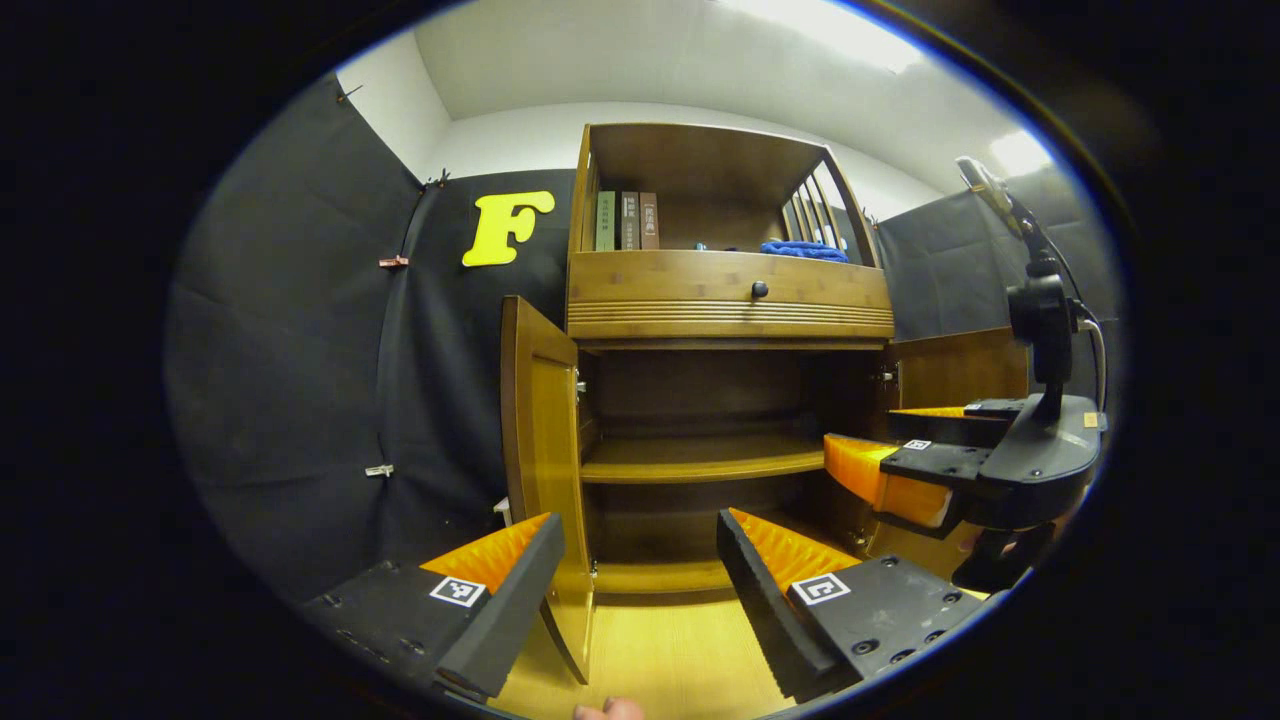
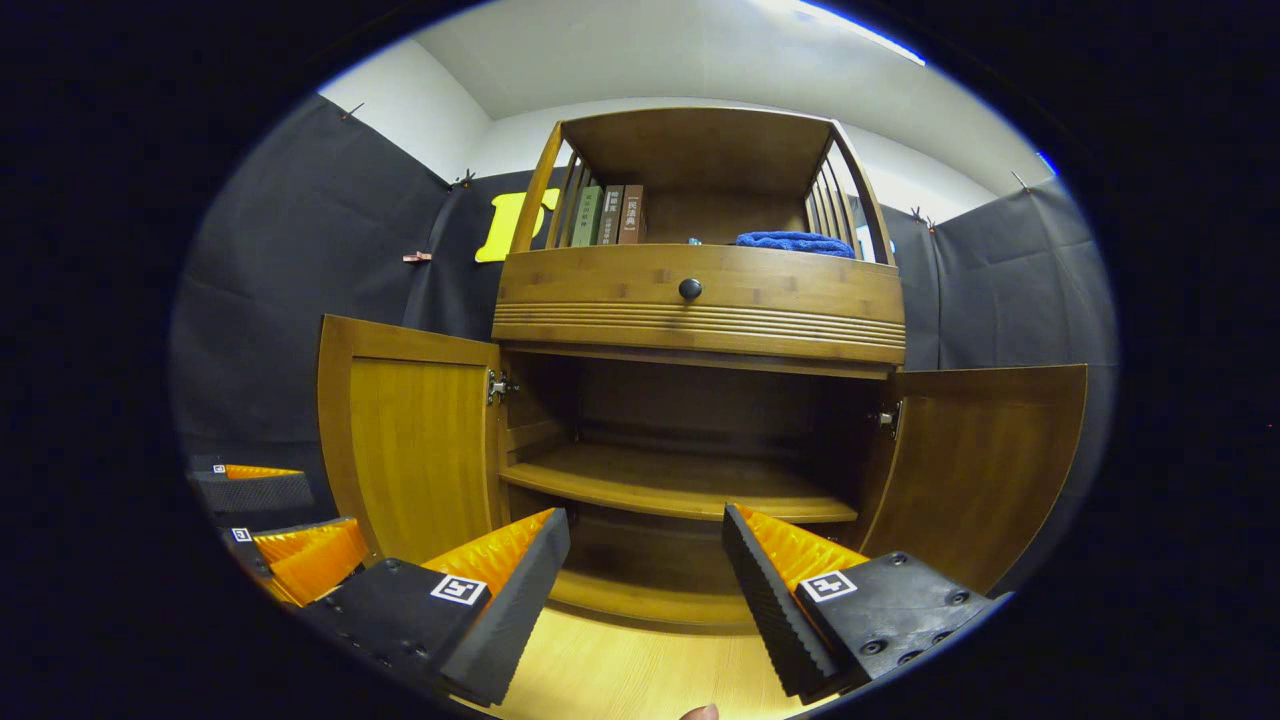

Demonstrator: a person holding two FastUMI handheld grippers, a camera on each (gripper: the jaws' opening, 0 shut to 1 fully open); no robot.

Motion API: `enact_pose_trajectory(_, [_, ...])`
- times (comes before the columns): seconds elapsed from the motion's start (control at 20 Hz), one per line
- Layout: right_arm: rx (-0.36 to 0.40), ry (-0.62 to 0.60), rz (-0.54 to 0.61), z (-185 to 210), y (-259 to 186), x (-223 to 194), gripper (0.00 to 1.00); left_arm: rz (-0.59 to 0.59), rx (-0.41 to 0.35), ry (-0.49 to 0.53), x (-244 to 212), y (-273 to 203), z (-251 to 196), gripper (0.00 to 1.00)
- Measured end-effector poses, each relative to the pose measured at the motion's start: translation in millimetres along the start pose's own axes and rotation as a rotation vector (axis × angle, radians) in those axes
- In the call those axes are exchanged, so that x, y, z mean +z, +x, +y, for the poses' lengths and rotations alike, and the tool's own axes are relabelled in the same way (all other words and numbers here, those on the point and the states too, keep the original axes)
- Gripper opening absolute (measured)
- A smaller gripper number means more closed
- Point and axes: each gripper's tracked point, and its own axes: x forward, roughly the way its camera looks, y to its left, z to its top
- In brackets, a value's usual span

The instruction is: Open the right door of the double-door shoe cabinet with the right hand, and open the left door with the left hand.

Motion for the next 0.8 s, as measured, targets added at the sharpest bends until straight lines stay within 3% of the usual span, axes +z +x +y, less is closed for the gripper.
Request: enact_pose_trajectory(0.8, [-0.005, 0.027, 0.005, 0, 0, -3, 0.98, 0.036, -0.005, 0.019, -11, 1, 0, 0.95])
